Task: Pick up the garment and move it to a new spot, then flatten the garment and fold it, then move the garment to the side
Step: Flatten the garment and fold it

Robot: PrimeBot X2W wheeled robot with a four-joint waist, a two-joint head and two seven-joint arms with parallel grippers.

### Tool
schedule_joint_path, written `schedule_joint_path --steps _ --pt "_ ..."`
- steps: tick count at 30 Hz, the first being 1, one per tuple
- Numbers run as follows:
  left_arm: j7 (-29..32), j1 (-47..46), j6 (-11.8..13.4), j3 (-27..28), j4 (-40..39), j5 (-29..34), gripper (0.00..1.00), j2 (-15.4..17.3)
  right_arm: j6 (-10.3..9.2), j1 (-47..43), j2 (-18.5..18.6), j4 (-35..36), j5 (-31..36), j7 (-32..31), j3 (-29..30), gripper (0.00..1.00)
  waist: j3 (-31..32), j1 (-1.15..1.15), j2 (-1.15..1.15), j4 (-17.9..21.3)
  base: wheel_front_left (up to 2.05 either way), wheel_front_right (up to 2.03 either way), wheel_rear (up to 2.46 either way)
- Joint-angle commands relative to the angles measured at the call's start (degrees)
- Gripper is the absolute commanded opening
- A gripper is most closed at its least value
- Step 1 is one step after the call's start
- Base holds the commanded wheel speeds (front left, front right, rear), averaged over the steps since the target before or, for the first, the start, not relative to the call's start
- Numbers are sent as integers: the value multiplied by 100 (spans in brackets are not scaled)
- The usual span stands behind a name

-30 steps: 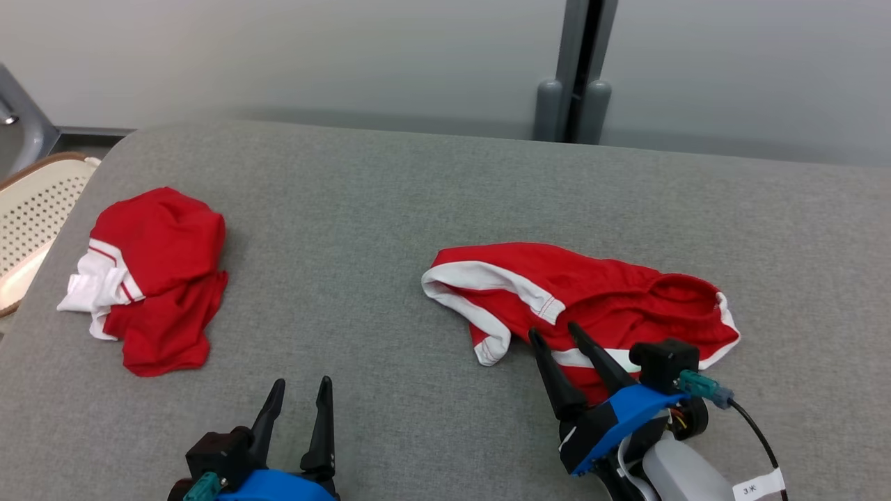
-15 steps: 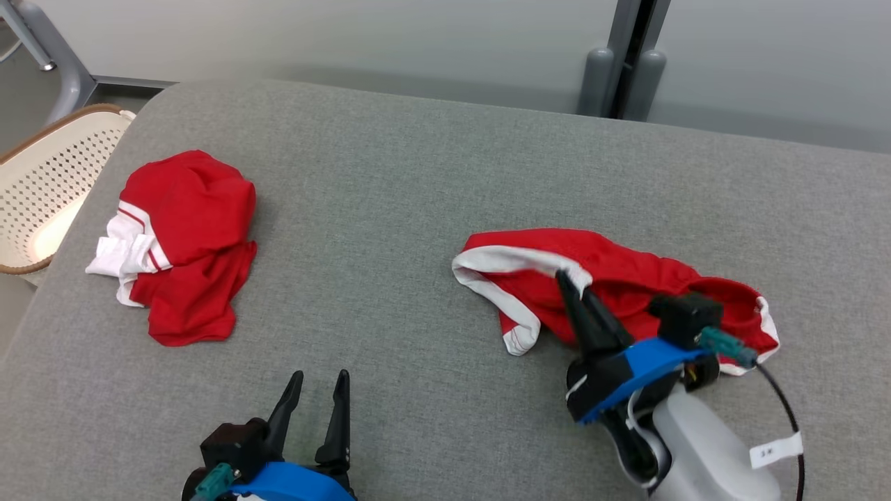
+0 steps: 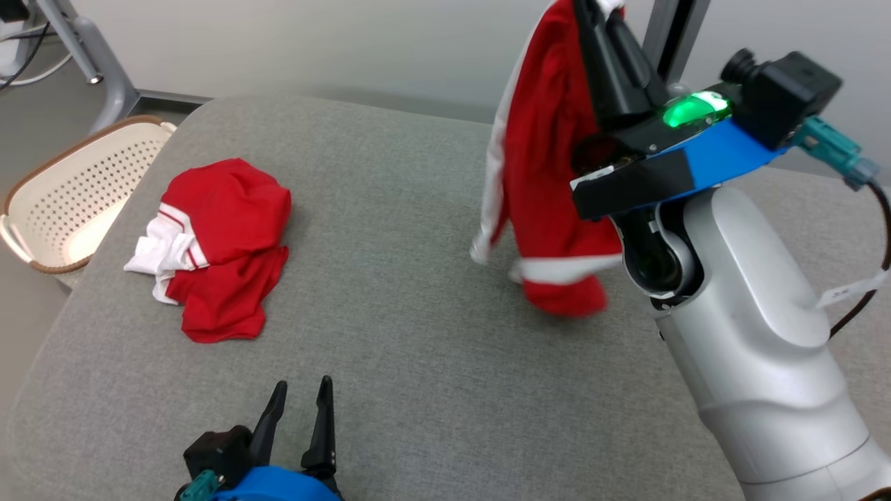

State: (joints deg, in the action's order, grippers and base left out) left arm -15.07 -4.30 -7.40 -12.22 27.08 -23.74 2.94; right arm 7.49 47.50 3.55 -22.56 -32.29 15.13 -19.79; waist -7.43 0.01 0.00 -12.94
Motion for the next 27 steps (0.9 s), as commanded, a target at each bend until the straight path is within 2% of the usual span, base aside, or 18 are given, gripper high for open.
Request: schedule_joint_path --steps 1,3,7,12,16,18,19,20,21,23,24,25,27 --pt "-15 55 -13 96 6 -24 100 1 0 -102 -8 184 -154 2 53 0 67 -1 0 96 0 0 0" --pt "-15 128 -13 175 2 -35 100 -2 0 -454 73 288 -258 1 -37 0 133 -1 0 224 0 0 0" --pt "-15 191 -13 151 -23 -100 100 -2 0 -1422 496 193 -420 3 -312 0 201 -1 0 512 0 0 0" --pt "-15 87 -13 72 -41 -82 100 2 0 -2867 1020 -387 -440 3 -157 0 185 -1 0 801 0 0 0" --pt "-15 62 -13 91 6 -45 100 2 0 -3457 1284 -820 -168 4 5 0 166 -1 0 978 0 0 0" --pt "-15 63 -13 116 33 -14 100 1 0 -3578 1304 -982 -15 4 155 0 174 -1 0 1043 0 0 0" --pt "-15 58 -13 127 42 -6 100 0 1 -3591 1331 -1026 146 3 228 20 174 -1 0 1063 0 0 0" --pt "-15 60 -13 135 58 -1 100 0 0 -3599 1346 -1070 308 3 303 49 188 -1 0 1083 0 0 0" --pt "-15 69 -13 142 71 11 100 0 0 -3620 1334 -1152 469 3 393 100 208 -1 0 1099 0 0 0" --pt "-15 98 -13 164 102 34 100 -2 0 -3589 1315 -1258 934 3 571 100 255 -1 0 1128 0 0 0" --pt "-15 98 -13 164 102 34 100 -2 0 -3589 1315 -1258 934 3 571 100 255 -1 0 1128 0 0 0" --pt "-15 142 -13 196 136 73 100 1 0 -3551 1242 -1290 1448 3 863 100 311 -1 0 1153 0 0 0" --pt "-15 166 -13 250 156 118 100 -2 0 -3588 1065 -1140 1947 3 1234 100 357 -1 0 1170 0 0 0"
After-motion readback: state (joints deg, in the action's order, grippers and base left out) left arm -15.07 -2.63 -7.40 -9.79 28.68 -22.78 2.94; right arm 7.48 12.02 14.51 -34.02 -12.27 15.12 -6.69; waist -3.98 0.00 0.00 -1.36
